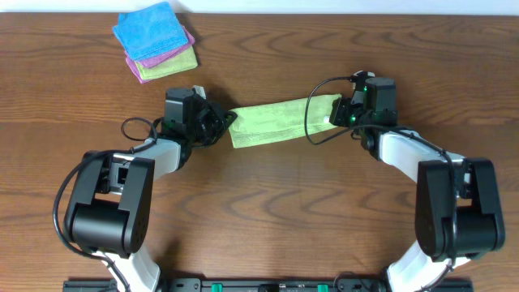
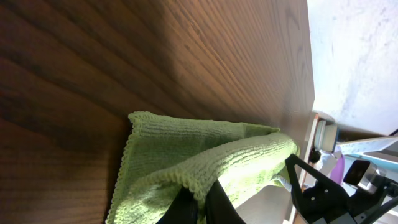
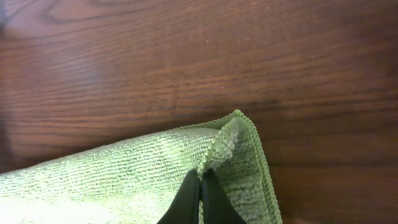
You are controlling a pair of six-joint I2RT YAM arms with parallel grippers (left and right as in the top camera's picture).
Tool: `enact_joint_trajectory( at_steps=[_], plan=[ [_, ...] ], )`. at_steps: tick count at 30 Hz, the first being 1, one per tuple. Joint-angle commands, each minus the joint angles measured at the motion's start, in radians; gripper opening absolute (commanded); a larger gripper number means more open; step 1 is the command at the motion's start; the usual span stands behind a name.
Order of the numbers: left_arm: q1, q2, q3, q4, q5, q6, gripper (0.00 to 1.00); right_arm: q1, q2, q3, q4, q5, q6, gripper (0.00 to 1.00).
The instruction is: Fold the cloth
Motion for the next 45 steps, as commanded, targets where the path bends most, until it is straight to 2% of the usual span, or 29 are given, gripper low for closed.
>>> enact_joint_trajectory(
  at_steps=[1,11,12,15,16,17,20,24,27,29,31,33,34,35,37,40,45],
  plan=[
    [0.002,0.014,0.024,-0.001,-0.055,0.027,0.06,0.006,0.029,0.018,0.012,0.062,-0.027,0.02],
    [-0.004,0.014,0.024,-0.009,-0.092,0.045,0.06,0.009,0.091,0.018,0.096,0.063,-0.030,0.01],
    [-0.003,0.014,0.024,-0.009,-0.096,0.045,0.08,0.009,0.093,0.018,0.101,0.066,-0.030,0.02],
    [-0.002,0.014,0.024,-0.008,-0.095,0.060,0.22,0.009,0.093,0.018,0.105,0.070,-0.030,0.21],
    [0.001,0.014,0.024,-0.008,-0.095,0.060,0.28,0.009,0.093,0.019,0.109,0.070,-0.030,0.33],
    [0.004,0.014,0.024,-0.008,-0.095,0.060,0.31,0.009,0.092,0.021,0.109,0.070,-0.030,0.40],
    [0.020,0.013,0.024,-0.007,-0.079,0.060,0.46,0.008,0.078,0.025,0.108,0.068,-0.019,0.66],
    [0.059,0.013,0.024,0.002,-0.020,0.060,0.57,0.008,0.037,0.025,0.105,0.066,-0.002,0.81],
    [0.091,0.012,0.024,0.032,0.050,0.060,0.60,0.005,-0.013,0.025,0.076,0.065,0.009,0.85],
    [0.105,0.011,0.025,0.046,0.088,0.060,0.59,0.005,-0.047,0.025,0.048,0.066,0.018,0.86],
    [0.118,0.009,0.034,0.053,0.138,0.059,0.52,0.002,-0.088,0.025,0.015,0.065,0.037,0.88],
    [0.120,0.008,0.050,0.053,0.182,0.060,0.29,-0.004,-0.133,0.025,-0.024,0.065,0.061,0.89],
    [0.119,0.008,0.057,0.052,0.193,0.060,0.13,-0.008,-0.153,0.025,-0.043,0.065,0.074,0.90],
    [0.115,0.008,0.066,0.052,0.208,0.059,0.06,-0.012,-0.172,0.025,-0.064,0.066,0.090,0.91],
    [0.100,0.008,0.082,0.051,0.209,0.055,0.06,-0.028,-0.215,0.025,-0.127,0.061,0.165,0.98],
    [0.064,0.009,0.098,0.050,0.183,0.049,0.06,-0.074,-0.257,0.025,-0.198,-0.029,0.293,0.99],
    [-0.016,0.009,0.101,-0.040,0.056,0.065,0.06,-0.181,-0.244,0.013,-0.245,-0.217,0.319,0.99]
  ],
)
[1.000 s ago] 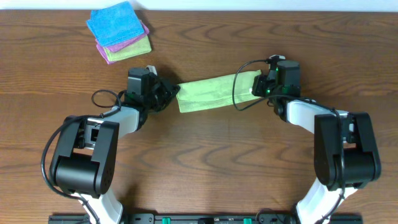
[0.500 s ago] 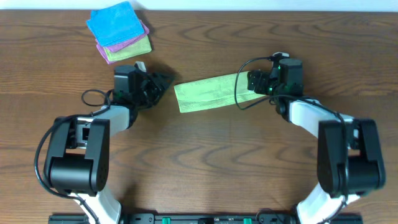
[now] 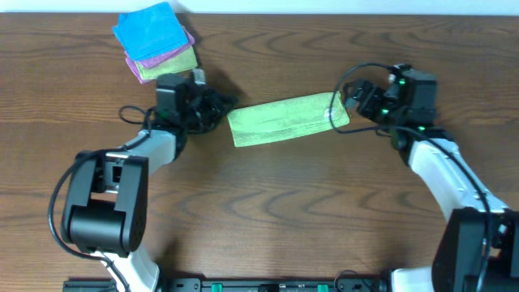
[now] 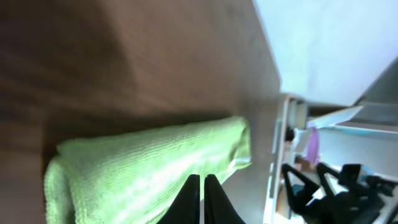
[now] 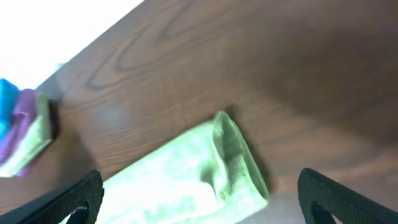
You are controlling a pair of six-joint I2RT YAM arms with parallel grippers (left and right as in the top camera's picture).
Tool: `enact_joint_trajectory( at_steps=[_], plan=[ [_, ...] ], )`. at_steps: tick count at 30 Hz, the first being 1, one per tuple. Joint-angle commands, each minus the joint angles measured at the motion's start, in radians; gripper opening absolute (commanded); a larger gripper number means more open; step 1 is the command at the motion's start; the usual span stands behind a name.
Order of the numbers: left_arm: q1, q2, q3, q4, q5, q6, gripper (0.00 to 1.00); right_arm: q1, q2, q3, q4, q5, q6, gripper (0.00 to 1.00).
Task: Fold the cloth
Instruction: 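Grasp both ends of the folded strip with both grippers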
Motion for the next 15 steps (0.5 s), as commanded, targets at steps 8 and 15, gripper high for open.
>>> enact_joint_trajectory(
  at_steps=[8,15],
  plan=[
    [-0.140,0.009,0.040,-0.217,-0.280,0.113,0.06,-0.108,0.153,-0.043,0.053,-0.312,0.069,0.99],
    [-0.180,0.009,0.115,-0.359,-0.438,0.193,0.06,-0.073,0.266,-0.043,0.133,-0.352,0.107,0.99]
  ],
)
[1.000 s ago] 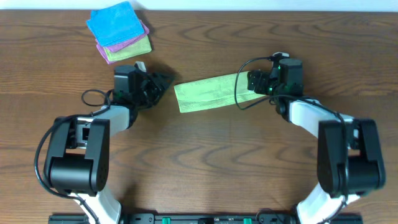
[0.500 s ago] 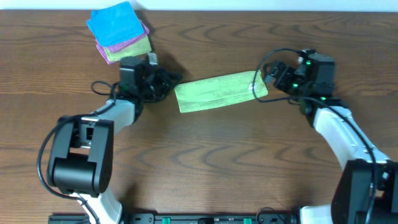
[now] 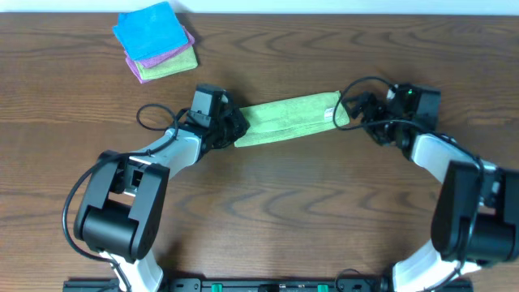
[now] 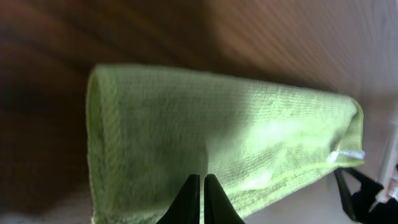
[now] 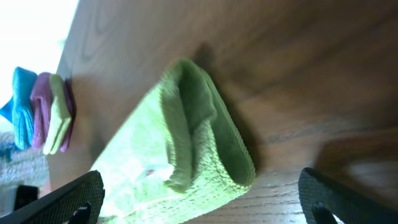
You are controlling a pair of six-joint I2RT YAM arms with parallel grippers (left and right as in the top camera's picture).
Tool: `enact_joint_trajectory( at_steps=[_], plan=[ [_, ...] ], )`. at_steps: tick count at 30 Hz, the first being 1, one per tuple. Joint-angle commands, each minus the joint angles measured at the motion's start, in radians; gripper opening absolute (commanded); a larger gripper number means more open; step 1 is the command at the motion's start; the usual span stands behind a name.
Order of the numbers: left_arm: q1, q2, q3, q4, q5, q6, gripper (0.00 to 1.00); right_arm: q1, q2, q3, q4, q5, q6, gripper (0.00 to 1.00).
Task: Fold the cloth
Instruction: 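Grasp both ends of the folded strip with both grippers, then lift the right end and fold it toward the left gripper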
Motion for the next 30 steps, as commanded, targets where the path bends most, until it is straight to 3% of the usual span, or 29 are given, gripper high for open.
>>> enact_joint_trajectory(
  at_steps=[1,12,22,26,30],
  plan=[
    [-0.015,0.009,0.051,-0.018,-0.124,0.065,0.06,0.021,0.023,-0.008,0.013,-0.046,0.027,0.99],
    [-0.031,0.039,0.053,-0.077,-0.197,0.084,0.06,0.088,0.024,-0.008,0.019,0.026,0.046,0.99],
    [-0.031,0.041,0.053,-0.085,-0.164,0.102,0.06,0.174,0.102,-0.008,0.112,0.118,0.068,0.91],
    [-0.031,0.041,0.053,-0.118,-0.164,0.122,0.06,0.194,0.169,-0.008,0.216,0.123,0.068,0.76],
    [-0.031,0.041,0.053,-0.140,-0.164,0.137,0.06,0.199,0.193,-0.008,0.242,0.178,0.058,0.42]
  ],
)
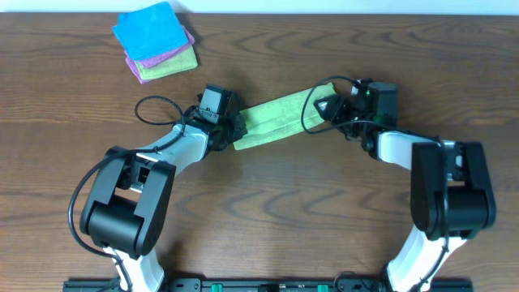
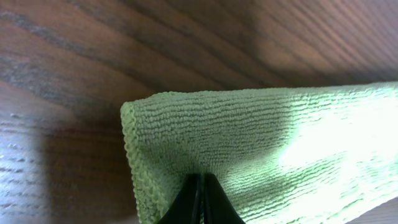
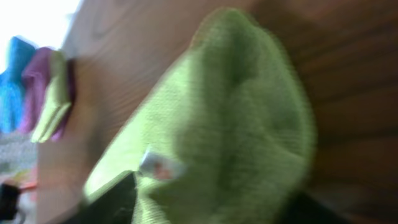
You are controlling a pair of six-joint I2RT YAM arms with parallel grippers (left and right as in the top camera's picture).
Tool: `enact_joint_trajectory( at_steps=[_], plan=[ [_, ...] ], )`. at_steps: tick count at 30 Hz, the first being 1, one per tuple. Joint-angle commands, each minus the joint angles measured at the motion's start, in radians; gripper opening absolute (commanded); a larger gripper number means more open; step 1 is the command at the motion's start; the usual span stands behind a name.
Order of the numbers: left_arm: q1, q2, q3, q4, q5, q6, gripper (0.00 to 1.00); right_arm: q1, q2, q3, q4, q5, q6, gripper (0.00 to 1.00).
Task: Fold the cloth
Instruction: 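Lift the right end and fold it toward the left gripper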
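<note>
The green cloth (image 1: 280, 113) lies on the table as a long folded strip, slanting up to the right. My left gripper (image 1: 231, 131) is at its lower left end. In the left wrist view that gripper (image 2: 200, 180) is shut, its tips resting on the cloth (image 2: 280, 137) just inside the folded corner. My right gripper (image 1: 326, 107) is at the strip's upper right end. The right wrist view is blurred: the cloth's end (image 3: 230, 124) fills it, and the gripper (image 3: 205, 208) stands open, a dark finger (image 3: 109, 199) on either side of the end.
A stack of folded cloths (image 1: 156, 40), blue on purple on light green, sits at the far left of the wooden table (image 1: 268, 219). It also shows in the right wrist view as a stack (image 3: 43, 93). Cables loop by both wrists.
My right gripper has moved left, from just off the cloth's right end to around it. The strip now slants more steeply. My shut left gripper's tips now sit nearer the left corner.
First both grippers were shut on the strip's two ends. Then both were off the cloth, the right one open and the left one shut. Then the left tips were over the left end. Now the right fingers flank the right end.
</note>
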Motion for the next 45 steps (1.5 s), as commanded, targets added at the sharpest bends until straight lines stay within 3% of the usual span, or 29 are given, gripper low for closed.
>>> enact_joint_trajectory(
  at_steps=[1,6,14,24,45],
  plan=[
    [-0.004,0.010,0.014,-0.017,0.004,0.036,0.06,0.013,0.051,-0.018,-0.017,0.097,-0.015,0.34],
    [-0.004,0.010,0.014,-0.023,0.004,0.043,0.06,0.013,0.050,-0.017,0.047,0.105,-0.053,0.01],
    [-0.004,0.010,0.015,-0.022,0.043,0.043,0.06,0.016,-0.006,-0.008,0.138,-0.017,-0.106,0.01],
    [-0.004,0.010,0.037,-0.022,0.046,0.043,0.06,0.110,-0.217,-0.008,0.034,-0.005,-0.210,0.01],
    [-0.001,0.008,0.038,-0.022,0.053,0.043,0.06,0.388,-0.225,0.000,-0.014,0.101,-0.229,0.01]
  ],
)
